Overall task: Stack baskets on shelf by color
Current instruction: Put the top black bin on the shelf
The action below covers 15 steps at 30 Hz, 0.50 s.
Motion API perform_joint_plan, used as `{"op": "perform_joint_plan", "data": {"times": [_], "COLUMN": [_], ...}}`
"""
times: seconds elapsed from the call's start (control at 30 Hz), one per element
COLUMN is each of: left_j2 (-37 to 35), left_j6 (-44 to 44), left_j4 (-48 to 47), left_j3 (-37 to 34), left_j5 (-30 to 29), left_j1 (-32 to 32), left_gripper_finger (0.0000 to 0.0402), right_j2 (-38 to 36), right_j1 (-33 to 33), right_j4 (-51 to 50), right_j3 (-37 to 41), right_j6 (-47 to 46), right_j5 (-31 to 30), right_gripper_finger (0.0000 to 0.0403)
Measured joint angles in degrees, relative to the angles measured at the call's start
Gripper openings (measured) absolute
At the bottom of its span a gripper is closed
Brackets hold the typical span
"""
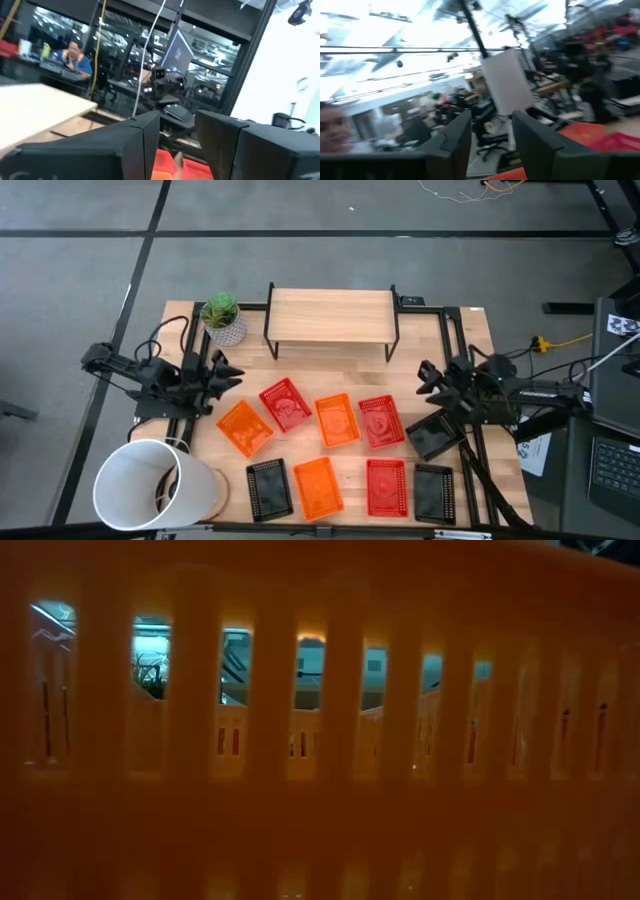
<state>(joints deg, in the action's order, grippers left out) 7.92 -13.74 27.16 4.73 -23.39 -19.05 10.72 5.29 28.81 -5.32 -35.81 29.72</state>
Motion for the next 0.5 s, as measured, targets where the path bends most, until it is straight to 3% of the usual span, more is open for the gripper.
{"op": "perform_joint_plan", "data": {"times": [0.37,0.5], "left_j2": [2.0,3.2], "left_j6": [-2.3,-2.4], "left_j4": [2.3,1.9], "left_j3": [0.0,0.0], "left_j5": [0.4,0.7], "left_j1": [0.0,0.0], "left_gripper_finger": [0.0118,0.0118], "right_j2": [0.0,0.0], "right_j1": [-13.3,-18.8], "right_j4": [1.7,1.7], "right_j3": [0.0,0.0], "right_j6": [8.0,12.1], "right_j5": [0.2,-5.8], "right_gripper_finger": [0.0143,0.0143]}}
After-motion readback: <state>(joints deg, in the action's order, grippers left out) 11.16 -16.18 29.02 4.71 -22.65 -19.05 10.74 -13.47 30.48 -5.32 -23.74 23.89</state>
